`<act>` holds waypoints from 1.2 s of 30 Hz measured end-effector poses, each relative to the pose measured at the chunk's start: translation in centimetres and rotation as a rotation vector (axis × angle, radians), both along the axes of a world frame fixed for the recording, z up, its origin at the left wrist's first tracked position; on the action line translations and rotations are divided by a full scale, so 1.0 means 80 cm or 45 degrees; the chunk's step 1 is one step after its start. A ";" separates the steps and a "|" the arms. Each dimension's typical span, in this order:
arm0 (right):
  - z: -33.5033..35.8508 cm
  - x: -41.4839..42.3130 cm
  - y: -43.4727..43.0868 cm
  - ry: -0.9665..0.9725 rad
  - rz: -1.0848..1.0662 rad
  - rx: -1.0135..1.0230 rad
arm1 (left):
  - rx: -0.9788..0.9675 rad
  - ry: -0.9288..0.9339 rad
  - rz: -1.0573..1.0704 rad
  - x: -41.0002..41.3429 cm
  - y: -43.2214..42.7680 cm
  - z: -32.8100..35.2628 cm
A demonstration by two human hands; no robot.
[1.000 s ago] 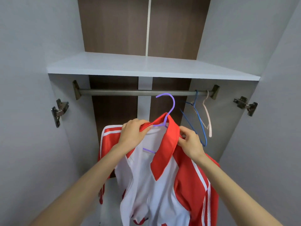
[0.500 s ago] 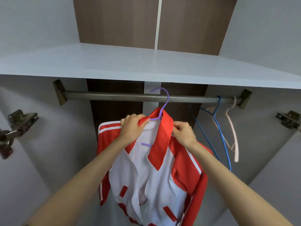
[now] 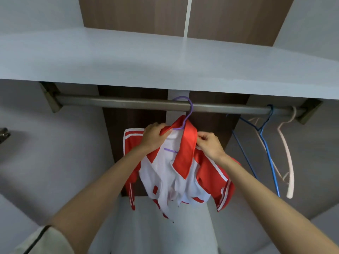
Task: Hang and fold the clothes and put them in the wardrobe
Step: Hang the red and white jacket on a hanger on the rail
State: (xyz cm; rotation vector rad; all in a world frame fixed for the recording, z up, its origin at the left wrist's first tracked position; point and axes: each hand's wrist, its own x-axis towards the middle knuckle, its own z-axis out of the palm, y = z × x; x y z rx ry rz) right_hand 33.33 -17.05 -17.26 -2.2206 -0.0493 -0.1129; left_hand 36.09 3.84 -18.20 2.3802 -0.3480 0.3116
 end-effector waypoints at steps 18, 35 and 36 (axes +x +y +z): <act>-0.044 -0.035 -0.019 -0.342 0.064 -0.515 | -0.353 -0.014 0.018 0.010 0.000 -0.044; -0.068 -0.070 0.007 -1.148 0.485 -1.662 | -0.458 0.181 0.016 -0.031 -0.003 -0.146; -0.076 -0.074 0.007 -1.127 0.511 -1.644 | -0.488 0.231 0.029 -0.036 -0.001 -0.149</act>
